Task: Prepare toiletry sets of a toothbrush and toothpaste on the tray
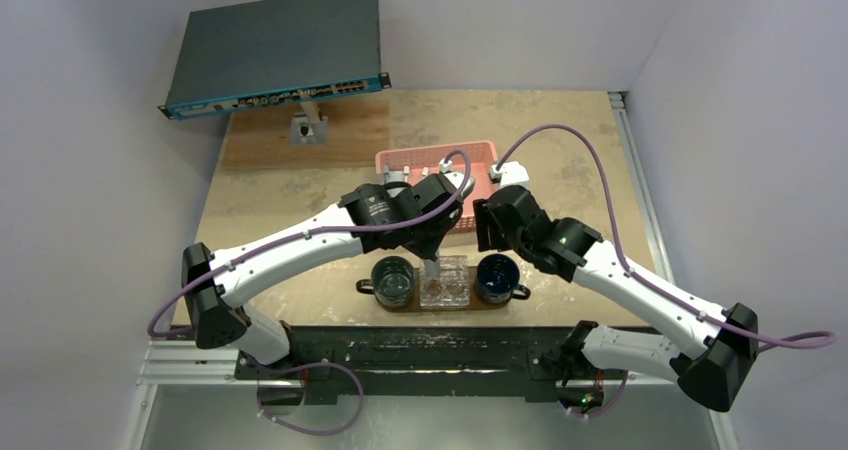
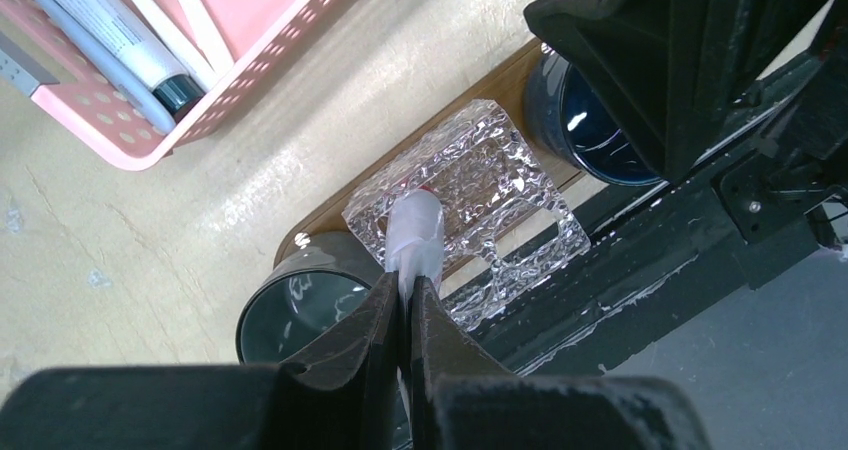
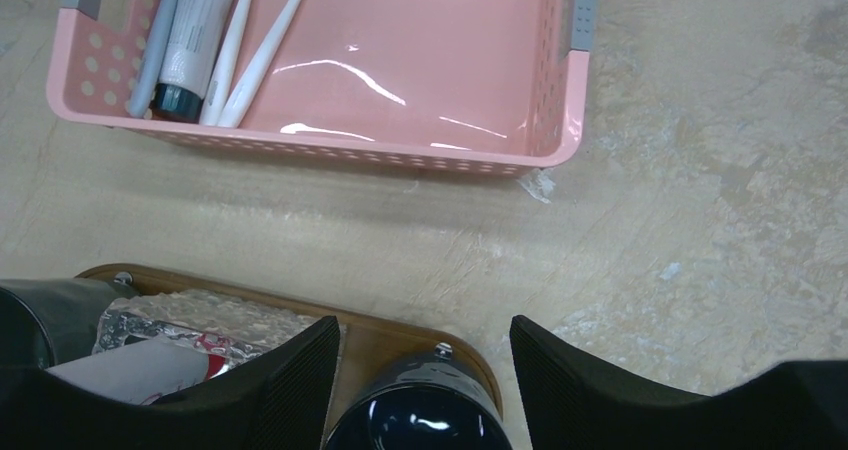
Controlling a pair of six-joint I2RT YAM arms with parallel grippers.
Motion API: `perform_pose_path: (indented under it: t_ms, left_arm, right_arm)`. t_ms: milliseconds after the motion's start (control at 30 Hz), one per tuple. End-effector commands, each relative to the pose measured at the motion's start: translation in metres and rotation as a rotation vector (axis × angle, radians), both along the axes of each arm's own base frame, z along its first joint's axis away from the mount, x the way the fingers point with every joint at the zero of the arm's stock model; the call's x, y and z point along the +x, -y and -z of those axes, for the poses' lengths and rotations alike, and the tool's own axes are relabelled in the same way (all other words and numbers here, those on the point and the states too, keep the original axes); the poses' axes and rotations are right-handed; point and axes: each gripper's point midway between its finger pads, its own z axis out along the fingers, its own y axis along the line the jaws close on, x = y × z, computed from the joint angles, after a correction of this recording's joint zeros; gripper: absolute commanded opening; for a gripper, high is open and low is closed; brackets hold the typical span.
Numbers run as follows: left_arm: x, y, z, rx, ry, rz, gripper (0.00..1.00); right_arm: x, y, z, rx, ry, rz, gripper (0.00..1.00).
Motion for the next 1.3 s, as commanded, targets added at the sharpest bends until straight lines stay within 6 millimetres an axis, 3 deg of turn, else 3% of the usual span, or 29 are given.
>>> perform_pose_path:
  t_ms: [0, 500, 1033, 1267]
  left_arm:
    - [0.006, 0.005, 0.000, -0.016, 0.031, -0.017, 0.00]
    - [0.003, 0.014, 0.021, -0.008, -0.012, -0.004, 0.00]
    - [0.002, 0.013, 0.027, 0.010, -0.022, -0.006, 0.00]
    - [0.003, 0.010, 0.024, 0.010, -0.011, -0.009, 0.11]
  right_arm:
    - [0.003, -0.004, -0.001, 0.027, 0.006, 0.011, 0.66]
    - [0.002, -0.003, 0.003, 0.021, -0.004, 0.012, 0.67]
    - [0.002, -0.001, 0.003, 0.019, -0.002, 0.018, 0.71]
    - [0.003, 0.000, 0.000, 0.015, 0.005, 0.022, 0.72]
